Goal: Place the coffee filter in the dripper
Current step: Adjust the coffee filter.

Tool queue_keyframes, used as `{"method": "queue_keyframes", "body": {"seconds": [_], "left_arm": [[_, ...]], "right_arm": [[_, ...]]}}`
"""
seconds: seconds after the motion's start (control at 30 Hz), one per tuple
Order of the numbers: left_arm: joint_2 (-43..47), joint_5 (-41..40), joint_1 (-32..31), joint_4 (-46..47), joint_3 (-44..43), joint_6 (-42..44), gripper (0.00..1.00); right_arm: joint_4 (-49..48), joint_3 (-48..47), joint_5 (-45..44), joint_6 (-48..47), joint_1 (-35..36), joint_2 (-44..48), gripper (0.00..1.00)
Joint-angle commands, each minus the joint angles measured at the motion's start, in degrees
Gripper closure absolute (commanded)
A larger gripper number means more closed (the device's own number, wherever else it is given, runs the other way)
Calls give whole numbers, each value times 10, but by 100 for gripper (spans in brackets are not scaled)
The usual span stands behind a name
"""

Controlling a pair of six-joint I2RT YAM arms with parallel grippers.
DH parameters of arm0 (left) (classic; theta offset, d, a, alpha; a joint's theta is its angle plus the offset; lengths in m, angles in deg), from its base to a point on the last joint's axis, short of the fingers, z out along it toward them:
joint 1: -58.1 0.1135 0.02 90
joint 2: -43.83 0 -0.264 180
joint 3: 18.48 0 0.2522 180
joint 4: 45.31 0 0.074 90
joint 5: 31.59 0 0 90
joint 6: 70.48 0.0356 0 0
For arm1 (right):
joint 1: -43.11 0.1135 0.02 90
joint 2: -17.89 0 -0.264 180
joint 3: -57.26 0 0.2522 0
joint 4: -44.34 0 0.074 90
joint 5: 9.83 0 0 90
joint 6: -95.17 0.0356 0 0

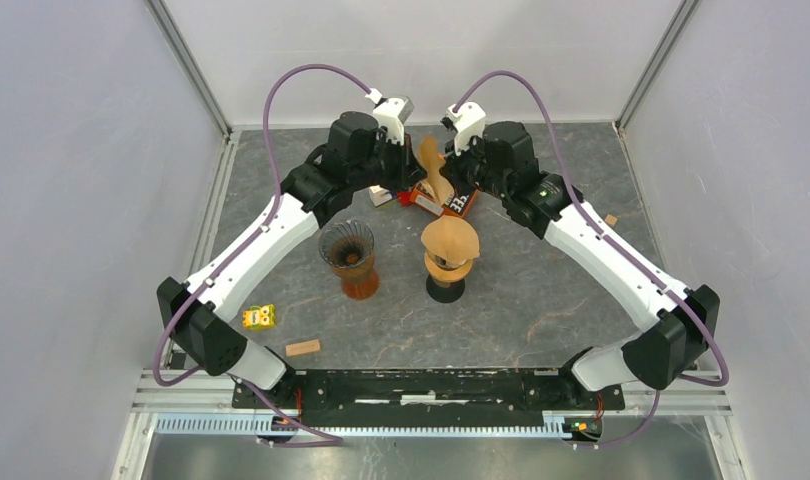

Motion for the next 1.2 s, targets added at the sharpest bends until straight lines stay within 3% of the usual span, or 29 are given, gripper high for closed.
{"method": "queue_keyframes", "body": {"seconds": [0.0,0.33,0.53,0.73,1.17], "left_arm": [[38,-1,-2,19,8,57,98],[48,1,-1,22,18,76,96],[30,-11,-1,27,-2,44,62],[6,0,-1,32,-26,-4,47],[4,17,3,33,-42,-51,41]], "right_arm": [[-5,-27,-51,-24,4,10,100],[-11,-16,-71,-38,11,27,100],[-15,-16,-64,-27,16,28,100],[-14,-14,-73,-25,20,22,100],[-20,-3,-61,-19,21,19,100]]}}
